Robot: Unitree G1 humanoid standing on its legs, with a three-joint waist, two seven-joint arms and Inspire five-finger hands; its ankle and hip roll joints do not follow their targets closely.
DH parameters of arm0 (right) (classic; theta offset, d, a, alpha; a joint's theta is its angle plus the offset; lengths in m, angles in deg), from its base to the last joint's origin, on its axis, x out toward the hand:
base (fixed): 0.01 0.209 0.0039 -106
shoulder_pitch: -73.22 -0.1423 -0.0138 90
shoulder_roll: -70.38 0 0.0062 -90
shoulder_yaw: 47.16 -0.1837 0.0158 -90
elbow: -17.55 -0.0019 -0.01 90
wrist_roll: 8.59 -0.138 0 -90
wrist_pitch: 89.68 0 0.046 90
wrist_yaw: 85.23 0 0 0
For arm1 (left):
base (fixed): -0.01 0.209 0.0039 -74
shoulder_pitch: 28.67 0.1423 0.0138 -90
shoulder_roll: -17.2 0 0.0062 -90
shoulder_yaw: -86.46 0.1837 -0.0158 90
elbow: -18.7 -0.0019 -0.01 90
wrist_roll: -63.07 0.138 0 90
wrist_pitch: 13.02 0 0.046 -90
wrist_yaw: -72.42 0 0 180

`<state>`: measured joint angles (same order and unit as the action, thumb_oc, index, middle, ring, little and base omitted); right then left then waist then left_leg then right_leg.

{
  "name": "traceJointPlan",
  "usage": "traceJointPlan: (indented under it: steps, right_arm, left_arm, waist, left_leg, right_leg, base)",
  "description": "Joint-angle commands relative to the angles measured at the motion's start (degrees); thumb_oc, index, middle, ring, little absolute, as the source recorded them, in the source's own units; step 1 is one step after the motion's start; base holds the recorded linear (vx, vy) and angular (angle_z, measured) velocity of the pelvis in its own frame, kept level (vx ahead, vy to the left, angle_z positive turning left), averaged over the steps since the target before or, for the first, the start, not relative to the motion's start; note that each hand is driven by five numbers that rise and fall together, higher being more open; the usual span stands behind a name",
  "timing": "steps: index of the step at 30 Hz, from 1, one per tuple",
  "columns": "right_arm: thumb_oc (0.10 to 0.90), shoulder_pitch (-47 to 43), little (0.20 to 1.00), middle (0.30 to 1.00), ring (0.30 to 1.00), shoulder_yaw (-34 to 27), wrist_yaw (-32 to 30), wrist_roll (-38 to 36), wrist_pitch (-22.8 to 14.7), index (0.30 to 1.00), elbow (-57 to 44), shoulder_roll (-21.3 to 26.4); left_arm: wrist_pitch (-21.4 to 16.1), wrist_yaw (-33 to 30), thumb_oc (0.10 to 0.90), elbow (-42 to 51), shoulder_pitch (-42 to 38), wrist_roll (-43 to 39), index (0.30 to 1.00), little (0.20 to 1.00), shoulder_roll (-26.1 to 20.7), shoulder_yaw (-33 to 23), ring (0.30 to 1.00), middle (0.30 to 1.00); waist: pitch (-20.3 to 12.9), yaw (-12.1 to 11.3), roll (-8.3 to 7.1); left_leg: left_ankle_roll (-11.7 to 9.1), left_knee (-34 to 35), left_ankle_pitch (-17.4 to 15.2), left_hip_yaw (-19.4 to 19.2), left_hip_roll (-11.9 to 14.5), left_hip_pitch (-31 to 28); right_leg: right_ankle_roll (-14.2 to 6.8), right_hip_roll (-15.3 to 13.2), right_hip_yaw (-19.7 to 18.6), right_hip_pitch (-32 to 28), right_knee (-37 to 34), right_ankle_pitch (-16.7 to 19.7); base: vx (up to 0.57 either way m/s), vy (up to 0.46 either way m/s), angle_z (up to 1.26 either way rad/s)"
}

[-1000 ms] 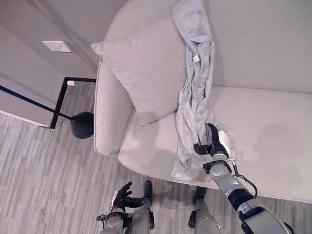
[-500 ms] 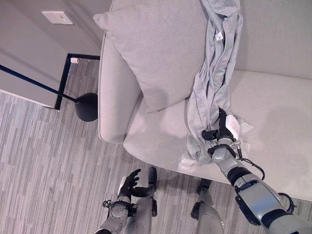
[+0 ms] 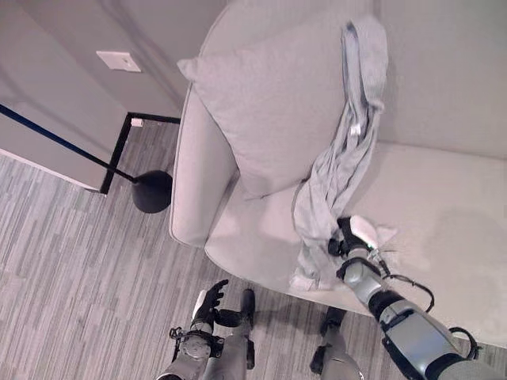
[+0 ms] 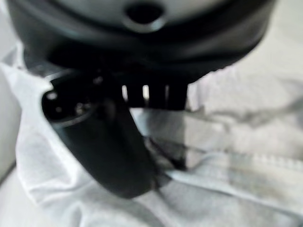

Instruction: Hang the clothes on the sofa on the clothes rack.

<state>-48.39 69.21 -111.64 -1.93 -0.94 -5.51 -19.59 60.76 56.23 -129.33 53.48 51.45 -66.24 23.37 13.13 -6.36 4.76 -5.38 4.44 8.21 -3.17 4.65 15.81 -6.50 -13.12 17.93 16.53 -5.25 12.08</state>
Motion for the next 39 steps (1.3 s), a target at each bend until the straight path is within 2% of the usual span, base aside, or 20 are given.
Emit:
traceJointPlan:
  steps: [1, 6, 10, 17, 22, 25, 28, 29, 31, 32, 36, 39]
  right_arm:
    - [0.400, 1.95, 0.300, 0.300, 0.300, -1.95, -0.29, -8.92, -2.98, 0.300, -2.56, -2.49]
    - [0.400, 9.13, 0.300, 0.300, 0.300, -9.22, 0.25, -22.64, -7.45, 0.300, -18.84, -0.95]
    - [0.400, 13.20, 0.300, 0.300, 0.300, -12.68, 1.52, -30.31, -9.87, 0.300, -29.74, -0.56]
    - [0.400, 13.82, 0.300, 0.300, 0.300, -14.69, 4.37, -40.38, -12.84, 0.300, -43.70, -0.11]
    - [0.400, 12.12, 0.300, 0.300, 0.300, -14.57, 5.18, -42.89, -13.72, 0.300, -50.29, 1.26]
    - [0.400, 7.28, 0.300, 0.300, 0.300, -13.59, 6.65, -42.75, -13.16, 0.300, -55.87, 6.01]
    - [0.400, 0.79, 0.300, 0.300, 0.300, -11.13, 9.47, -45.27, -11.91, 0.300, -57.91, 14.04]
    - [0.400, 0.70, 0.300, 0.300, 0.300, -11.08, 9.52, -45.34, -11.95, 0.300, -57.82, 14.08]
    - [0.400, -6.76, 0.300, 0.300, 0.300, -8.53, 11.53, -51.58, -11.57, 0.300, -57.68, 22.92]
    - [0.400, -8.21, 0.300, 0.300, 0.300, -8.09, 11.45, -53.26, -11.79, 0.300, -58.27, 24.52]
    - [0.400, -15.52, 0.300, 0.300, 0.300, -6.21, 12.23, -60.06, -13.94, 0.300, -59.87, 28.88]
    - [0.400, -19.04, 0.300, 0.300, 0.300, -3.55, 13.84, -63.26, -14.90, 0.300, -63.11, 32.47]
  left_arm:
    - [-0.58, -1.90, 0.800, -2.46, -0.54, 1.08, 0.900, 0.900, -2.97, 0.31, 0.900, 0.900]
    - [0.69, -0.73, 0.800, -4.27, 1.58, 0.21, 0.900, 0.900, -2.61, -2.46, 0.900, 0.900]
    - [1.95, 1.12, 0.800, -2.11, 4.46, -1.25, 0.900, 0.900, -2.83, -3.94, 0.900, 0.900]
    - [4.10, 4.54, 0.800, 2.34, 6.84, -4.79, 0.900, 0.900, -3.05, -4.88, 0.900, 0.900]
    - [4.63, 5.98, 0.800, 6.46, 7.49, -9.47, 0.900, 0.900, -3.26, -5.98, 0.900, 0.900]
    - [4.16, 6.73, 0.800, 13.81, 7.97, -14.89, 0.900, 0.900, -4.24, -7.51, 0.900, 0.900]
    - [4.08, 7.68, 0.800, 22.49, 8.55, -18.41, 0.900, 0.900, -5.67, -7.76, 0.900, 0.900]
    - [4.14, 7.66, 0.800, 22.57, 8.56, -18.42, 0.900, 0.900, -5.65, -7.79, 0.900, 0.900]
    - [4.41, 8.18, 0.800, 30.15, 10.22, -21.22, 0.900, 0.900, -7.15, -8.38, 0.900, 0.900]
    - [4.53, 8.08, 0.800, 31.54, 10.55, -21.62, 0.900, 0.900, -7.49, -8.66, 0.900, 0.900]
    - [3.85, 6.77, 0.800, 35.98, 9.84, -17.48, 0.900, 0.900, -9.43, -9.31, 0.900, 0.900]
    - [3.16, 3.90, 0.800, 37.03, 8.29, -9.66, 0.900, 0.900, -10.62, -9.94, 0.900, 0.900]
  waist:
    - [-0.17, 1.05, -4.83]
    - [-3.22, 3.22, -6.05]
    - [-5.79, 3.90, -6.90]
    - [-9.80, 3.73, -7.47]
    - [-11.43, 3.49, -7.77]
    - [-13.00, 3.45, -8.40]
    - [-14.12, 3.67, -9.09]
    - [-14.04, 3.67, -9.03]
    - [-14.72, 4.09, -9.94]
    - [-14.94, 4.21, -10.10]
    - [-15.57, 4.73, -10.66]
    - [-16.05, 5.22, -11.01]
  left_leg:
    - [-2.61, 0.00, -3.10, 2.40, 3.35, 0.68]
    - [-2.79, 0.56, -4.04, 1.08, 3.98, -2.57]
    - [-2.84, 0.56, -4.64, 0.26, 4.18, -4.77]
    - [-2.94, 0.56, -5.93, -0.83, 5.17, -10.50]
    - [-2.91, 0.56, -6.31, -1.20, 5.51, -12.88]
    - [-3.01, 0.56, -6.59, -1.64, 5.91, -14.83]
    - [-3.11, 0.56, -6.75, -2.02, 6.31, -16.23]
    - [-3.12, 0.56, -6.77, -2.04, 6.34, -16.31]
    - [-3.31, 0.56, -6.87, -2.72, 6.90, -17.53]
    - [-3.37, 0.56, -6.90, -2.86, 7.05, -17.68]
    - [-3.61, 0.56, -7.02, -3.32, 7.51, -18.33]
    - [-3.86, 0.56, -7.18, -3.82, 7.83, -18.82]
  right_leg:
    - [-7.42, -9.15, -4.61, -1.61, 0.29, 1.51]
    - [-7.41, -8.58, -5.07, -3.55, 0.25, 0.77]
    - [-7.34, -8.05, -5.19, -5.38, 0.25, -0.02]
    - [-6.92, -6.72, -5.04, -10.61, 0.25, -1.88]
    - [-6.71, -6.19, -5.19, -12.81, 0.25, -2.26]
    - [-6.56, -5.77, -5.35, -14.41, 0.25, -2.32]
    - [-6.52, -5.41, -5.55, -15.47, 0.25, -2.27]
    - [-6.51, -5.38, -5.55, -15.53, 0.25, -2.28]
    - [-6.54, -4.96, -6.12, -16.20, 0.25, -2.16]
    - [-6.56, -4.91, -6.24, -16.20, 0.25, -2.16]
    - [-6.48, -4.44, -7.08, -16.08, 0.25, -2.12]
    - [-6.46, -4.19, -7.57, -16.05, 0.25, -2.24]
  base:
    - [0.00, 0.000, 0.00]
    - [0.05, -0.012, -0.05]
    - [0.06, -0.013, -0.09]
    - [0.06, -0.011, -0.05]
    - [0.03, 0.000, -0.08]
    - [0.02, 0.005, -0.02]
    - [0.02, 0.012, -0.04]
    - [0.02, 0.000, -0.04]
    - [0.02, -0.007, -0.18]
    - [0.01, -0.007, -0.22]
    - [0.00, -0.009, -0.17]
    - [0.01, -0.010, -0.14]
